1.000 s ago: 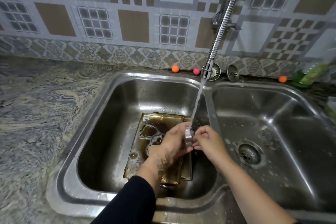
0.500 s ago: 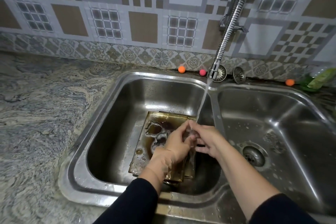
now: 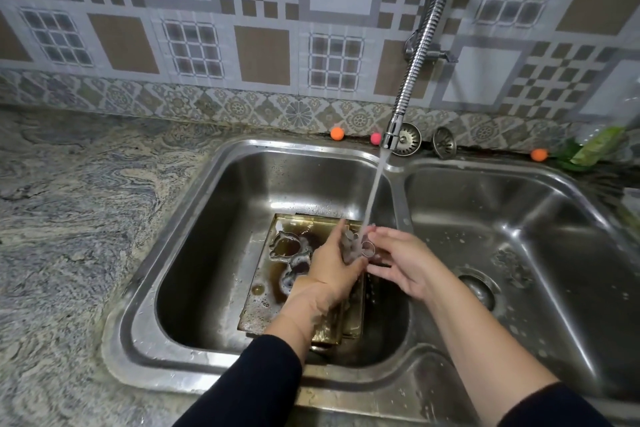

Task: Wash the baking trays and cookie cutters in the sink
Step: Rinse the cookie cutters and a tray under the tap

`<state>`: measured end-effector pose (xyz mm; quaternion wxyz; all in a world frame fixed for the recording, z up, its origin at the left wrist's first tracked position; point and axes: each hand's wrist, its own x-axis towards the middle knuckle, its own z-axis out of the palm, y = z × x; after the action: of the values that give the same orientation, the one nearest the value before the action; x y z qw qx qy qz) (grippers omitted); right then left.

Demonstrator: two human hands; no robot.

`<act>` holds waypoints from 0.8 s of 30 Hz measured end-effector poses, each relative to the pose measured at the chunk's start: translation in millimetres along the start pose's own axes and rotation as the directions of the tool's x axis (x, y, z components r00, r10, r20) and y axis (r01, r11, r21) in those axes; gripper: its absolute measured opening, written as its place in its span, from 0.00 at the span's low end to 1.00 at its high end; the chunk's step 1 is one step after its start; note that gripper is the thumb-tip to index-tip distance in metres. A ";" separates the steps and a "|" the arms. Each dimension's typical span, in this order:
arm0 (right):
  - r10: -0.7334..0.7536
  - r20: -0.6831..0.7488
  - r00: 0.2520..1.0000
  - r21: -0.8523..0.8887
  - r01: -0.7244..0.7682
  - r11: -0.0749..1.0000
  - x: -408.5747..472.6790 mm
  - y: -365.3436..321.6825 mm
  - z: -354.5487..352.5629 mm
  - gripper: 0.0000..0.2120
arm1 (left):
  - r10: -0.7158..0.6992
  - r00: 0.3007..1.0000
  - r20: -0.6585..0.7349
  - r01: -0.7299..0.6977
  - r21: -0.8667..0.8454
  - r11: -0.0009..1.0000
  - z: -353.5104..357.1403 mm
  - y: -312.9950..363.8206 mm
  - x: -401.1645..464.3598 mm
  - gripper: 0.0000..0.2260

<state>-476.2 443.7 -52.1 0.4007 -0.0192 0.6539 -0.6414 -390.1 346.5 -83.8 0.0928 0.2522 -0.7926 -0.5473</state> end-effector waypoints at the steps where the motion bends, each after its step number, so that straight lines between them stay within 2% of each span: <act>1: 0.006 -0.003 1.000 0.000 -0.006 1.000 -0.5 -1.2 -2.2 0.11 | -0.004 1.000 -0.005 0.004 -0.002 1.000 0.4 1.2 1.0 0.33; 3: 0.047 0.036 0.998 -0.004 -0.047 0.999 -4.9 -4.6 -6.4 0.12 | 0.014 1.000 -0.028 -0.014 -0.017 1.000 0.6 2.9 2.7 0.31; 6: 0.092 0.174 0.980 -0.029 -0.088 0.996 -13.9 -11.6 -11.8 0.13 | 0.074 0.997 -0.029 -0.075 -0.050 0.996 3.9 4.3 0.3 0.28; 8: 0.042 0.191 0.981 -0.049 -0.033 0.998 -17.8 -16.6 -19.2 0.14 | 0.155 0.988 -0.018 -0.156 -0.064 0.986 9.4 5.4 -0.5 0.26; 10: -0.030 0.144 0.989 -0.101 0.045 0.994 -23.0 -22.6 -33.6 0.14 | 0.229 0.973 -0.012 -0.229 -0.045 0.972 17.2 10.3 2.3 0.25; 12: -0.099 0.061 0.993 -0.161 0.107 0.981 -27.2 -28.2 -54.7 0.14 | 0.296 0.955 0.036 -0.296 0.014 0.955 27.4 21.6 6.1 0.24; 15: -0.195 -0.157 0.968 -0.254 0.151 0.955 -21.8 -30.0 -99.6 0.11 | 0.307 0.924 0.229 -0.364 0.277 0.889 49.6 39.5 9.4 0.23; 17: -0.293 -0.322 0.900 -0.452 0.126 0.883 -8.7 -22.9 -138.0 0.09 | 0.232 0.911 0.341 -0.378 0.465 0.800 67.4 44.6 15.2 0.26; 19: -0.329 -0.450 0.830 -0.587 0.002 0.809 5.7 -10.6 -178.8 0.05 | 0.076 0.917 0.391 -0.333 0.648 0.685 82.5 46.5 20.2 0.30; 21: -0.298 -0.561 0.772 -0.550 -0.078 0.832 20.6 4.4 -218.9 0.07 | -0.029 0.920 0.390 -0.313 0.781 0.540 92.6 45.9 23.3 0.33; 23: -0.264 -0.654 0.709 -0.471 -0.110 0.875 36.4 13.2 -252.6 0.10 | -0.040 0.930 0.364 -0.315 0.851 0.421 99.5 43.3 22.7 0.34; 24: -0.262 -0.674 0.690 -0.471 -0.130 0.873 44.3 15.1 -265.6 0.14 | -0.032 0.934 0.355 -0.313 0.860 0.402 101.7 42.2 21.7 0.33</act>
<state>-644.6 641.2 -125.4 0.0698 0.1097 0.8950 -0.4268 -464.3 430.7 -87.1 -0.1398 0.1022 -0.9834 -0.0543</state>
